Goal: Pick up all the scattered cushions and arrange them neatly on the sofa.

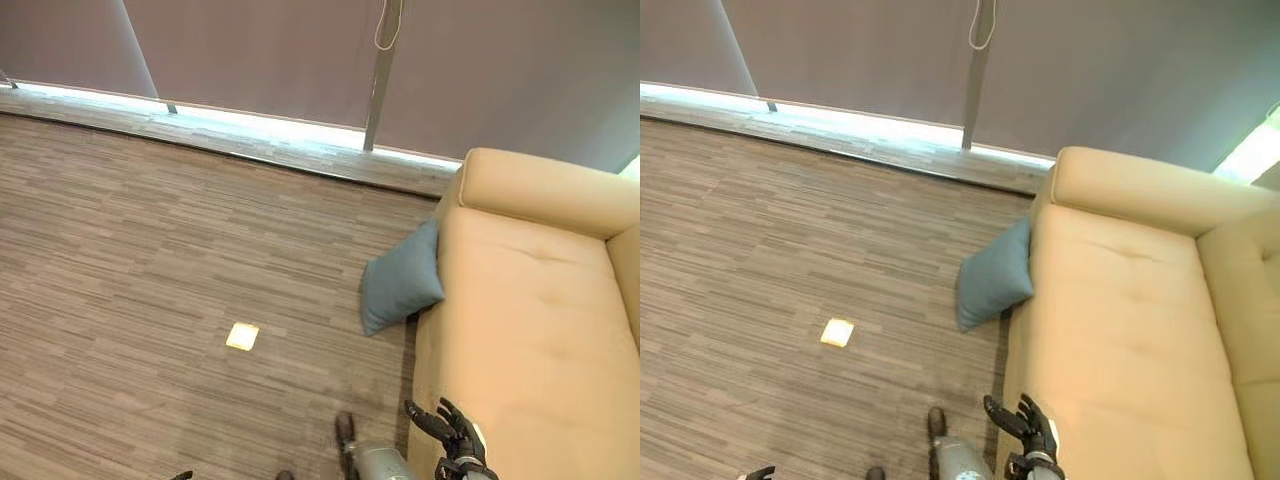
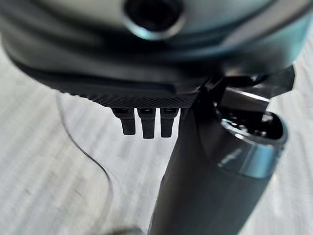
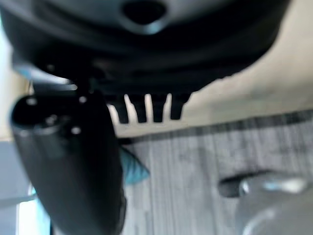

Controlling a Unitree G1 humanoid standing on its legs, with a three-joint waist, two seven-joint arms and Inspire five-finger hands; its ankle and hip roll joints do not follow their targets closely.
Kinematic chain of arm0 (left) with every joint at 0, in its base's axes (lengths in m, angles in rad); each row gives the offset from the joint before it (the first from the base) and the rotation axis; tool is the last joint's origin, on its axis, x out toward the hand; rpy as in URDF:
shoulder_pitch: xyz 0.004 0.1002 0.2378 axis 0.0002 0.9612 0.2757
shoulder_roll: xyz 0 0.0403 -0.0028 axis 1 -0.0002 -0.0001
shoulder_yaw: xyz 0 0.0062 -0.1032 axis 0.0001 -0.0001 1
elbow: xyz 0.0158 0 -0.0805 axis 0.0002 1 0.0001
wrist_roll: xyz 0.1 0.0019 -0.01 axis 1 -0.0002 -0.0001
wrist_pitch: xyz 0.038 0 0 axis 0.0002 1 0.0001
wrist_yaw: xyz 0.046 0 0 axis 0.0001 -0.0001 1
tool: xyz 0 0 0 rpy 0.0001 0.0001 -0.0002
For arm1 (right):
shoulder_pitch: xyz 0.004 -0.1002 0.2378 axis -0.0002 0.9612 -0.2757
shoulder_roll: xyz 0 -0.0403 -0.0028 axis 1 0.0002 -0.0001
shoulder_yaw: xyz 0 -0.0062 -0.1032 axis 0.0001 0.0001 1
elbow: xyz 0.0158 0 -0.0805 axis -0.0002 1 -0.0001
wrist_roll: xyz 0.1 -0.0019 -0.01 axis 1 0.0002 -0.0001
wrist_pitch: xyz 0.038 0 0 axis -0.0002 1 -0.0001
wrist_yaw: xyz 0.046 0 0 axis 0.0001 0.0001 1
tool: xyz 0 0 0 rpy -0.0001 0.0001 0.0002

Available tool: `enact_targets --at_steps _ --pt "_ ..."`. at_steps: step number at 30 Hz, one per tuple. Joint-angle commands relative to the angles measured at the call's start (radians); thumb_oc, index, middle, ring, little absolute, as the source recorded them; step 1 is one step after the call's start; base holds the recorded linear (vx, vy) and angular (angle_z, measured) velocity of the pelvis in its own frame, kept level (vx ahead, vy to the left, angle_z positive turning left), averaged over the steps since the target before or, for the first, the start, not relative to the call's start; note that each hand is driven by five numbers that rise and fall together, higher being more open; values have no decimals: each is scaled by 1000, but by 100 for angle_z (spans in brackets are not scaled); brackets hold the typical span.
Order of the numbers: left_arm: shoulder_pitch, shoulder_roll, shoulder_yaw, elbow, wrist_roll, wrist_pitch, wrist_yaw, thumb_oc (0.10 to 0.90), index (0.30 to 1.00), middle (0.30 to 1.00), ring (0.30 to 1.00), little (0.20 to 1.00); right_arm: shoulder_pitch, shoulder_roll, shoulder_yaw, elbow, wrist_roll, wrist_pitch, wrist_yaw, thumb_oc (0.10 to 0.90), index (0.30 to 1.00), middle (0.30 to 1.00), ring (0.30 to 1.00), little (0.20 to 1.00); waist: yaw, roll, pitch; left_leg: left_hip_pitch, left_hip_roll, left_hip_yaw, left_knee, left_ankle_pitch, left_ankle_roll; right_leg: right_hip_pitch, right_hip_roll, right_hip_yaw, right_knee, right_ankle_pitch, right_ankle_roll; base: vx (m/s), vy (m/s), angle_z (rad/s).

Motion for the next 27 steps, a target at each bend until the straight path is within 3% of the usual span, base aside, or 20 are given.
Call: enact_targets --at_steps 1,2,3,4,5,6,7,9,10,12,13,14,15,17,18,20,24,26,27 --pt "-11 14 -18 -26 6 -40 20 800 900 900 900 900 -61 -37 -38 -99 7 -77 -8 800 900 900 900 900 -39 17 -13 61 -90 47 72 -178 12 36 26 25 9 -70 15 209 -50 24" --pt "-11 14 -18 -26 6 -40 20 800 900 900 900 900 -61 -37 -38 -99 7 -77 -8 800 900 900 900 900 -39 17 -13 61 -90 47 72 -178 12 36 26 25 9 -70 15 307 -99 32" --pt "-2 0 -21 -19 7 -37 17 800 900 900 900 900 -76 -41 -41 -97 12 -79 -8 800 900 900 900 900 -40 28 -16 45 -83 69 167 -145 -28 66 36 41 -12 -77 2 154 -66 35" --pt "-2 0 -21 -18 7 -37 17 800 900 900 900 900 -76 -42 -41 -97 12 -79 -8 800 900 900 900 900 -39 29 -16 43 -81 70 172 -148 -28 67 37 42 -13 -76 1 227 -149 26" --pt "-8 -2 -24 -10 11 -30 12 800 900 900 900 900 -89 -52 -41 -125 15 -82 -6 800 900 900 900 900 -45 14 -2 -63 -30 143 388 -76 -91 105 35 63 -41 -86 -18 103 -137 12" --pt "-10 -2 -26 -13 16 -29 14 800 900 900 900 900 -95 -59 -38 -138 12 -85 -4 800 900 900 900 900 -40 5 11 -133 10 169 536 -45 -102 126 33 73 -54 -90 -38 153 -192 7" --pt "-12 -2 -29 -11 24 -26 18 800 900 900 900 900 -101 -71 -28 -151 3 -89 -4 800 900 900 900 900 -24 -3 33 -183 31 172 664 -30 -97 156 40 88 -57 -101 -57 139 -150 3" --pt "-12 -1 -24 9 36 -9 22 800 900 900 900 900 -106 -85 -19 -154 -13 -81 -12 800 900 900 900 900 -6 -31 41 -269 40 193 738 -54 -63 186 24 112 -57 -126 -69 188 -94 -21" --pt "-11 -1 -18 18 35 -4 23 800 900 900 900 900 -100 -87 -18 -166 -14 -80 -18 800 900 900 900 900 5 -34 48 -318 63 197 730 -94 -44 206 21 127 -51 -144 -66 251 1 -34" --pt "0 -6 -13 23 34 -4 22 800 900 900 900 900 -89 -84 -14 -175 -15 -79 -20 800 900 900 900 900 19 -40 44 -344 71 183 579 -136 -15 235 8 149 -56 -166 -54 316 102 -27" --pt "7 -9 -17 24 36 -7 25 800 900 900 900 900 -88 -83 -10 -170 -17 -81 -19 800 900 900 900 900 28 -36 42 -342 57 152 467 -116 -17 246 12 164 -60 -171 -48 231 102 -43" --pt "7 -9 -17 24 36 -7 25 800 900 900 900 900 -88 -83 -9 -170 -17 -81 -19 800 900 900 900 900 27 -38 40 -340 54 153 459 -110 -16 245 9 164 -61 -170 -48 380 189 -37" --pt "17 -18 -21 24 16 -14 33 800 900 900 900 900 -97 -87 13 -163 -29 -85 -20 800 900 900 900 900 71 -19 46 -370 20 19 200 -7 -44 283 34 217 -70 -190 -43 373 168 -46" --pt "4 -20 -23 29 -11 -22 41 800 900 900 900 900 -123 -89 33 -142 -34 -86 -21 800 900 900 900 900 105 -26 51 -422 -30 -100 138 32 -61 330 41 289 -86 -199 -35 424 182 -56" --pt "11 -28 -23 44 2 -19 36 800 900 900 900 900 -127 -88 32 -136 -38 -82 -16 800 900 900 900 900 108 -18 38 -386 -31 -124 101 32 -62 338 48 322 -81 -206 -27 367 200 -145" --pt "14 -29 -27 53 22 -20 42 800 900 900 900 900 -105 -76 33 -131 -47 -83 -7 800 900 900 900 900 101 -12 15 -349 -24 -105 102 71 -52 345 33 341 -83 -193 -15 376 277 -162" --pt "5 -26 -40 35 41 -30 49 800 900 900 900 900 -95 -70 39 -133 -70 -69 10 800 900 900 900 900 99 -22 -23 -288 -43 -50 120 29 -9 306 -18 370 44 -159 33 291 264 -77" --pt "-17 -19 -43 20 41 -33 58 800 900 900 900 900 -102 -68 45 -134 -93 -60 10 800 900 900 900 900 99 -15 -11 -244 -43 0 123 -3 20 228 -77 302 210 -51 63 192 255 -65" --pt "-27 -15 -43 15 38 -35 62 800 900 900 900 900 -107 -65 50 -132 -100 -59 13 800 900 900 900 900 98 -5 -2 -225 -31 19 117 -9 27 189 -103 252 284 -24 59 137 240 -60"
